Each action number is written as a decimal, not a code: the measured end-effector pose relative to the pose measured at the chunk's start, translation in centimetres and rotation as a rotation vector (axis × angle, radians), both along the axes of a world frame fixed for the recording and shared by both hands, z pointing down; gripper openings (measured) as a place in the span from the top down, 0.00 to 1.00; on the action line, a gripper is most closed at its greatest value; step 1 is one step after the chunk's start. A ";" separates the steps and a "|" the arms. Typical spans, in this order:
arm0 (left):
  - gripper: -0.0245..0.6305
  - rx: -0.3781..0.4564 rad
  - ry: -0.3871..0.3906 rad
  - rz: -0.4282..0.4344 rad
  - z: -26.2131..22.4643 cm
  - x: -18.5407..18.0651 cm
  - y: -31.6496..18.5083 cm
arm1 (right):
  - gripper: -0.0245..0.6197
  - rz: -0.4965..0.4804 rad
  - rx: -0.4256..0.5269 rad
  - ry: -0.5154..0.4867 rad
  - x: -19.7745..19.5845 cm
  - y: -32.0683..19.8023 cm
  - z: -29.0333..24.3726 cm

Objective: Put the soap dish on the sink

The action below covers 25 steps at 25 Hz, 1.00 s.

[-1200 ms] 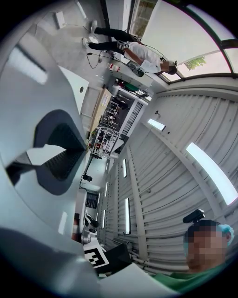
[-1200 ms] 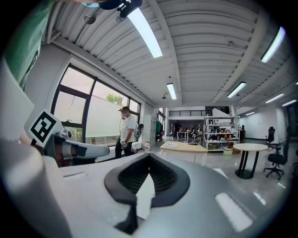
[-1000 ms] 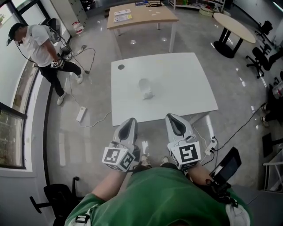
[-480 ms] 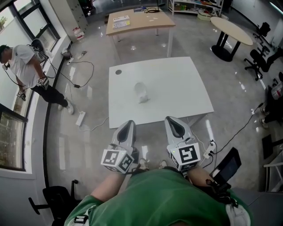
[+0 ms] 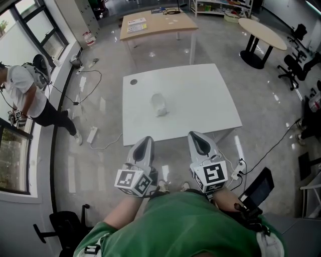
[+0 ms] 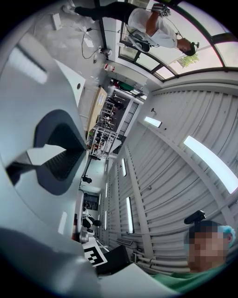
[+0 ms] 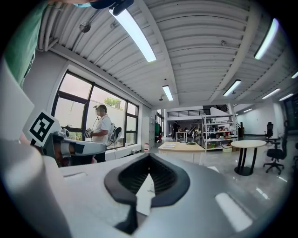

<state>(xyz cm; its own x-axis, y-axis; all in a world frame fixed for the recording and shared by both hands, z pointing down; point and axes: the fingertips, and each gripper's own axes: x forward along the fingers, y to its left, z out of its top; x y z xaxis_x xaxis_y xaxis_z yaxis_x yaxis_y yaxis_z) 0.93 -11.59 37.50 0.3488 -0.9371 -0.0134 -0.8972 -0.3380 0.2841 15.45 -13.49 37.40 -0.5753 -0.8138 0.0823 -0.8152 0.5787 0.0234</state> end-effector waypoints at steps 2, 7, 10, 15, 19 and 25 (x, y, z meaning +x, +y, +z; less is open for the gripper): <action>0.95 0.000 -0.001 0.001 0.0 -0.1 0.1 | 0.96 -0.001 0.001 0.002 -0.1 0.0 0.0; 0.95 0.001 0.007 -0.001 0.3 0.0 -0.1 | 0.96 -0.008 -0.003 0.006 -0.2 -0.1 0.1; 0.95 -0.003 0.011 -0.003 0.4 -0.1 -0.1 | 0.96 -0.012 -0.003 0.009 -0.3 -0.1 0.2; 0.95 -0.015 0.011 -0.006 0.4 0.0 -0.3 | 0.96 -0.014 -0.007 0.013 -0.3 -0.4 0.3; 0.95 -0.013 0.011 -0.004 0.7 0.0 -0.5 | 0.96 -0.016 -0.006 0.012 -0.4 -0.6 0.4; 0.95 -0.010 0.014 0.000 0.9 -0.2 -0.7 | 0.96 -0.015 -0.005 0.014 -0.6 -0.8 0.5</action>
<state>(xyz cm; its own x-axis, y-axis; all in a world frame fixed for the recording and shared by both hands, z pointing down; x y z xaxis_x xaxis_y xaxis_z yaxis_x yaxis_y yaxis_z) 0.71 -12.26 38.42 0.3491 -0.9370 -0.0092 -0.8931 -0.3357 0.2996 14.81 -14.24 37.92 -0.5863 -0.8045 0.0950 -0.8059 0.5911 0.0318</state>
